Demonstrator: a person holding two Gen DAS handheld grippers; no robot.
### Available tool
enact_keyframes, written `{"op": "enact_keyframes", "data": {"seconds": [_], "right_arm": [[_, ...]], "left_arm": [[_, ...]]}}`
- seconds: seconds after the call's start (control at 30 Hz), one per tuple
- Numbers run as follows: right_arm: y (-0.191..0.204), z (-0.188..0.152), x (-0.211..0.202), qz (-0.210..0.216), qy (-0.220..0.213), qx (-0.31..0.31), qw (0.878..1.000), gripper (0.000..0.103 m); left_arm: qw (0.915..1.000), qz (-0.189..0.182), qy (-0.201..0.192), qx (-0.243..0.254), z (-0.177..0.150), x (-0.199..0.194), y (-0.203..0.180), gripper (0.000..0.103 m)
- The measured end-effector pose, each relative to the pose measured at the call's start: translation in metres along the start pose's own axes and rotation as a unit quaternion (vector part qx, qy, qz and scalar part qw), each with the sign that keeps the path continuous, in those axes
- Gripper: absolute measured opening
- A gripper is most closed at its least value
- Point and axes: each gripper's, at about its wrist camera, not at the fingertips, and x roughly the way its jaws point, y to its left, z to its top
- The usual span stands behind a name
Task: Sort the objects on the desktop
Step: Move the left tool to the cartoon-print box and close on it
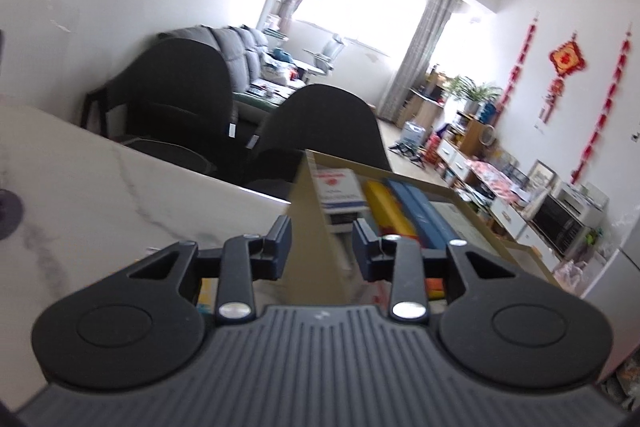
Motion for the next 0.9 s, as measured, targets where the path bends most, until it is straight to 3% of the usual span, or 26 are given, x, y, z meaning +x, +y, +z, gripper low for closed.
{"op": "enact_keyframes", "data": {"seconds": [0.23,0.3,0.37,0.53,0.9], "right_arm": [[0.002,0.000,0.010,0.006,0.008,-0.003,1.000,0.094],[0.003,-0.001,0.013,0.006,0.012,-0.003,1.000,0.094],[0.003,-0.001,0.016,0.007,0.015,-0.004,1.000,0.094],[0.003,-0.001,0.022,0.007,0.021,-0.005,1.000,0.094],[0.002,-0.003,0.031,0.007,0.029,-0.003,1.000,0.094]], "left_arm": [[0.9988,0.047,0.003,-0.011,-0.006,-0.001,0.033,0.044],[0.9982,0.059,0.004,-0.004,-0.011,-0.001,0.035,0.057],[0.9974,0.072,0.006,0.006,-0.017,-0.001,0.036,0.081],[0.9941,0.098,0.027,0.038,-0.029,0.012,0.035,0.102],[0.9881,0.118,0.085,0.050,-0.047,0.038,0.056,0.103]]}}
